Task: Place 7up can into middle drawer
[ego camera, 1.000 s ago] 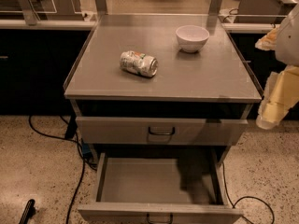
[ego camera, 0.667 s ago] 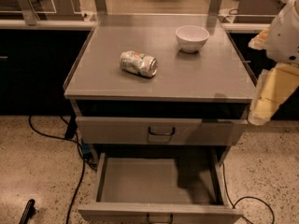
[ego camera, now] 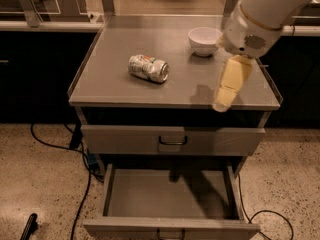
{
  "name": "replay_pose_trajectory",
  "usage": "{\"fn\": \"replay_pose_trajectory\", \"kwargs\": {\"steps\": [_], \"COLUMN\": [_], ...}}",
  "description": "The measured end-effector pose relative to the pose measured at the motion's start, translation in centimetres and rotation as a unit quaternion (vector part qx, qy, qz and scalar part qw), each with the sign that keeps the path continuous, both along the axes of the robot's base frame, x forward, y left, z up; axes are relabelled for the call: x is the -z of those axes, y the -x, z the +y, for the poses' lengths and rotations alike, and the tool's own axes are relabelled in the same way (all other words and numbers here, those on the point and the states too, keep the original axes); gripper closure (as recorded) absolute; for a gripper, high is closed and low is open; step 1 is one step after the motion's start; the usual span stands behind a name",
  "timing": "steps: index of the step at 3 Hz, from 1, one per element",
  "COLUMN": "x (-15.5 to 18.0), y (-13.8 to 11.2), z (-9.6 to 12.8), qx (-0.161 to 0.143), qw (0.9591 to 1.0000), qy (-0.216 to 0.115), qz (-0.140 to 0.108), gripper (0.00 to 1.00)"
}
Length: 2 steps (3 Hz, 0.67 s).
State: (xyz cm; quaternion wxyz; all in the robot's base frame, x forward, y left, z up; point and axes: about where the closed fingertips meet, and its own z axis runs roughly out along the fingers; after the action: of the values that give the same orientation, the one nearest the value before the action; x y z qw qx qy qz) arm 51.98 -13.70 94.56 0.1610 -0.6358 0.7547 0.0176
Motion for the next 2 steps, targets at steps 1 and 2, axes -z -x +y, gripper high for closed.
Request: {"fn": "replay_pose_trajectory", "kwargs": {"steps": [1,2], "x": [0.31,0.30], "y": [-5.30,-5.46], "z": [5.84,6.15], "qx": [-0.025,-0.026], "qw": [0.9993,0.9992], "qy": [-0.019,-0.020], "qz": [-0.021,-0.023], "gripper": [0.00,0.00]}}
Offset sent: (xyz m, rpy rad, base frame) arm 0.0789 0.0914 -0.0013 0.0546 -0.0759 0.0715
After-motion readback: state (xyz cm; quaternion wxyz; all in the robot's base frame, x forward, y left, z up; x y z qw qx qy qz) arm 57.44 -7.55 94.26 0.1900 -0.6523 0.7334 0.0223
